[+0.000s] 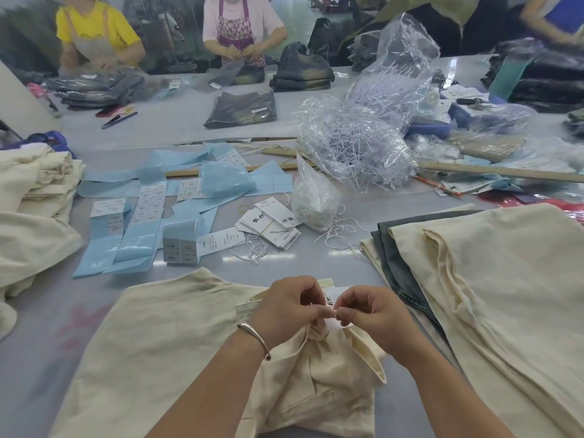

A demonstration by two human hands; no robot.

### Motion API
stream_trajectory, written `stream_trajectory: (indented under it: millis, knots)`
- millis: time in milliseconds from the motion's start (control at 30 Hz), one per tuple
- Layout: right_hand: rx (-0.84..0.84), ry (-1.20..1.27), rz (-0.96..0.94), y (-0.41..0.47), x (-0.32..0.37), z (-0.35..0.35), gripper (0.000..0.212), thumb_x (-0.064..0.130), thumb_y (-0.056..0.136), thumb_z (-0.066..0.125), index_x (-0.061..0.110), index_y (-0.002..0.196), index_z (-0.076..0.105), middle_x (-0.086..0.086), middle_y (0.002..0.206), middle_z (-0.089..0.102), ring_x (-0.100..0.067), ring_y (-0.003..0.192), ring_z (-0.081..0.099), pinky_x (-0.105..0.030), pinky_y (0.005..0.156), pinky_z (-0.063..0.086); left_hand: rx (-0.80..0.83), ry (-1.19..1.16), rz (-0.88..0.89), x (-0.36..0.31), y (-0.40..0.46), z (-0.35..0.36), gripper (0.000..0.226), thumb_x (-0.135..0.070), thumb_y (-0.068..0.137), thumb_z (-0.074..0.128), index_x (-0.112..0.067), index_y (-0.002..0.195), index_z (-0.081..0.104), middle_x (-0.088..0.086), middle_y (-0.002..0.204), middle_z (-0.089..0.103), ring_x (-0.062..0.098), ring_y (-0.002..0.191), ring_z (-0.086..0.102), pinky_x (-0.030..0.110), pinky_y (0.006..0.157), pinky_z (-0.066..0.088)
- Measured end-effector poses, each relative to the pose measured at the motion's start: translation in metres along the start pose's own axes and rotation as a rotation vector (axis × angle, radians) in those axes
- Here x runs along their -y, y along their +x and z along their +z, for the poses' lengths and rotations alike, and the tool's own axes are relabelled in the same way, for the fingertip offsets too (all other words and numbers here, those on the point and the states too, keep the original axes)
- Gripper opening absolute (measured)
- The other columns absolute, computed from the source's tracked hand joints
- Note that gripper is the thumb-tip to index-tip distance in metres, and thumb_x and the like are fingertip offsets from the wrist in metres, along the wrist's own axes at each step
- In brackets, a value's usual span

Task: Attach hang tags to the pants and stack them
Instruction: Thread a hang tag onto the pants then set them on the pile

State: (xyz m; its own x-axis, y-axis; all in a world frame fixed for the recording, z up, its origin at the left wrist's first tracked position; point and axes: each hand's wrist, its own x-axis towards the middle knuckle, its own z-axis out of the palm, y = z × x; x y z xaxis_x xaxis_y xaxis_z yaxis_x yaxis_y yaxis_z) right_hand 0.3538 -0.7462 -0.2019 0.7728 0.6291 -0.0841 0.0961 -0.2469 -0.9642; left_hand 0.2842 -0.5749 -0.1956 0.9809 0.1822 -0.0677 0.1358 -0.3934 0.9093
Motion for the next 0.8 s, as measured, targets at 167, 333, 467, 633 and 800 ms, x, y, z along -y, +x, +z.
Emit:
stream_trajectory:
  millis: [167,333,467,633,800]
  knots:
    - [-0.015,-0.11,0.02,-0.003,-0.001,0.01,0.021,-0.008,0.08,0.067,0.011,0.071,0.069,-0.002,0.062,0.066,-0.015,0.06,0.062,-0.027,0.063,0.051,0.012,0.065,-0.001,0.01,-0.003,0.003,0.024,-0.013,0.072,0.083,-0.024,0.067,0.062,-0.01,0.057,0.063,0.007,0.054,0.063,0.022,0.059,0.05]
    - [-0.101,-0.656,0.081,-0.006,0.006,0.023,0.018,0.006,0.078,0.066,0.024,0.073,0.066,0.008,0.076,0.067,-0.014,0.077,0.062,-0.033,0.073,0.051,-0.016,0.255,0.033,0.03,-0.016,0.003,0.012,-0.022,0.075,0.078,-0.018,0.076,0.067,-0.006,0.076,0.063,0.008,0.069,0.055,0.027,0.068,0.046]
    - [-0.331,-0.496,-0.114,0.001,0.04,0.065,0.024,0.001,0.068,0.067,0.023,0.065,0.056,0.006,0.066,0.06,-0.017,0.067,0.057,-0.035,0.063,0.048,-0.187,0.245,0.008,0.059,-0.042,-0.051,0.018,-0.011,0.081,0.072,-0.024,0.073,0.063,-0.004,0.077,0.064,0.01,0.071,0.055,0.032,0.074,0.047]
    - [-0.095,-0.711,-0.085,0.034,0.048,0.138,0.034,0.04,0.073,0.07,0.029,0.103,0.058,0.011,0.103,0.059,-0.015,0.106,0.05,-0.03,0.084,0.04,-0.405,0.547,-0.157,0.131,-0.096,-0.15,0.014,-0.017,0.077,0.077,-0.023,0.086,0.068,-0.001,0.101,0.062,0.021,0.105,0.054,0.03,0.095,0.034]
    - [0.154,-1.32,0.179,0.069,0.029,0.197,0.1,0.075,0.071,0.054,0.017,0.147,0.025,-0.009,0.141,0.039,-0.029,0.133,0.033,-0.051,0.11,0.022,-0.365,0.806,-0.571,0.192,-0.145,-0.205,0.071,-0.054,0.069,0.071,-0.037,0.132,0.042,-0.005,0.135,0.042,0.021,0.126,0.038,0.031,0.103,0.034]
